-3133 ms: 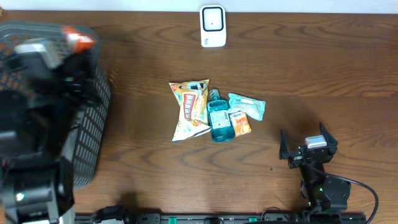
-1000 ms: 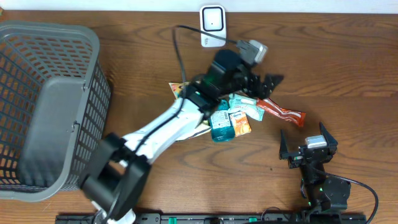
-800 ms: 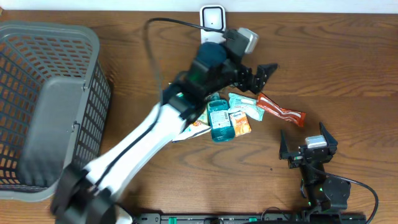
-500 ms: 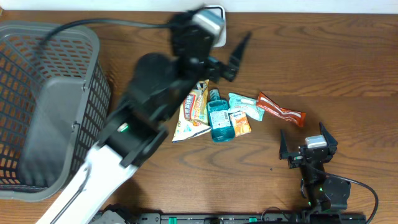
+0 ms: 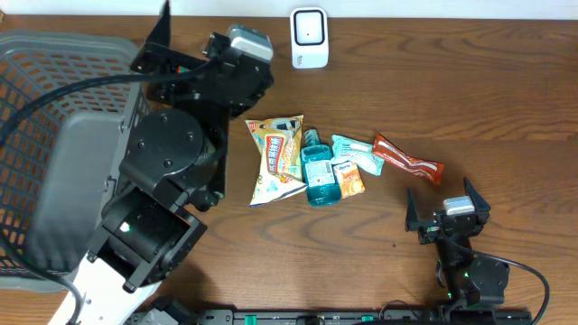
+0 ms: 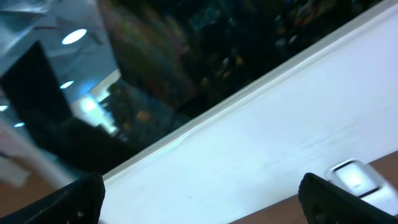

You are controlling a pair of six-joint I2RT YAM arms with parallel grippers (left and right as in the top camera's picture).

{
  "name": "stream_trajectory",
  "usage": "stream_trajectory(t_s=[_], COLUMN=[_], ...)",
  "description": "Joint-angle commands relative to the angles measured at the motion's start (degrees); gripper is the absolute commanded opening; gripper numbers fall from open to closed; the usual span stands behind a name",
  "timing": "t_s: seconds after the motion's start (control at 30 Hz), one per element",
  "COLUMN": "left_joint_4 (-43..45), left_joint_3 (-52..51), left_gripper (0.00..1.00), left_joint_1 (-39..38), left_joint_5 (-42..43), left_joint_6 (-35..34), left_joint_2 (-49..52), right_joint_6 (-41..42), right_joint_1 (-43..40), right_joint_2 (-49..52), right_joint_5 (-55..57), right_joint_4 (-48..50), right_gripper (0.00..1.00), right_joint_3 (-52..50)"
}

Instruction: Scan the item barcode

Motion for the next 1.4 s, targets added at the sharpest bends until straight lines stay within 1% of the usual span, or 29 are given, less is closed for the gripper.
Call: stream_trajectory(t_s=[0.0, 0.1, 0.2, 0.27, 0.3, 0.37, 0.47, 0.57, 0.67, 0.8, 0.83, 0.9, 0.93, 1.0, 1.07, 1.2, 1.37], left_joint_4=[0.0, 0.0, -0.1, -1.4, -3.8, -6.3, -9.1, -9.2, -9.5, -9.4, -9.5, -10.0, -10.3, -10.6, -11.0, -11.7, -13.2], left_joint_3=[0.5, 0.5, 0.5, 0.5, 0.4, 0.0, -1.8, -3.5, -3.8, -3.8, -3.8, -3.8, -3.8, -3.8, -3.8, -3.8, -3.8], left_gripper=[0.99, 0.99, 0.99, 0.99, 0.99, 0.99, 0.99, 0.99, 0.99, 0.99, 0.99, 0.99, 0.99, 0.99, 0.99, 0.99, 0.99], left_joint_1=[1.9, 4.6, 9.3, 12.0, 14.1, 16.4, 20.5, 23.5, 25.7, 27.1, 27.3, 27.7, 28.1, 28.6, 29.1, 30.7, 33.2], left_joint_5=[-3.7, -3.0, -2.1, 0.2, 4.0, 9.4, 19.7, 24.6, 26.4, 26.8, 27.7, 30.7, 32.7, 34.6, 36.2, 39.9, 46.7], left_joint_6=[3.1, 3.1, 0.8, -0.9, -2.6, -5.6, -10.2, -12.5, -12.9, -15.3, -15.5, -16.8, -18.5, -18.7, -18.7, -18.9, -18.9], left_joint_2=[-0.4, -0.5, -1.1, -2.1, -3.3, -5.2, -10.3, -14.6, -18.4, -22.5, -23.3, -25.5, -27.2, -28.6, -29.9, -31.9, -34.7], right_joint_6=[0.9, 0.9, 0.9, 0.9, 0.9, 0.9, 0.9, 0.9, 0.9, 1.9, 4.1, 12.3, 21.2, 31.0, 38.1, 44.4, 57.4], right_joint_1=[0.0, 0.0, 0.0, 0.0, 0.0, 0.0, 0.0, 0.0, 0.0, 0.0, 0.0, 0.0, 0.0, 0.0, 0.0, 0.0, 0.0], right_joint_2=[-0.1, -0.1, -0.1, -0.1, -0.1, -0.1, -0.1, -0.1, -0.1, -0.1, -0.1, -0.1, -0.1, -0.1, -0.1, -0.1, -0.1], right_joint_5=[0.0, 0.0, 0.0, 0.0, 0.0, 0.0, 0.0, 0.0, 0.0, -1.0, -2.8, -11.4, -20.3, -29.0, -35.4, -41.7, -42.0], right_joint_4=[-0.2, -0.2, -0.2, -0.2, -0.2, -0.2, -0.2, -0.2, -0.2, -0.1, 0.2, 1.0, 1.0, 1.0, 0.8, 0.9, 1.1], right_gripper=[0.99, 0.99, 0.99, 0.99, 0.99, 0.99, 0.99, 0.99, 0.99, 0.99, 0.99, 0.99, 0.99, 0.99, 0.99, 0.99, 0.99], right_joint_3=[-0.1, -0.1, -0.1, -0.1, -0.1, -0.1, -0.1, -0.1, -0.1, -0.1, -0.1, -0.1, -0.1, -0.1, -0.1, -0.1, -0.1])
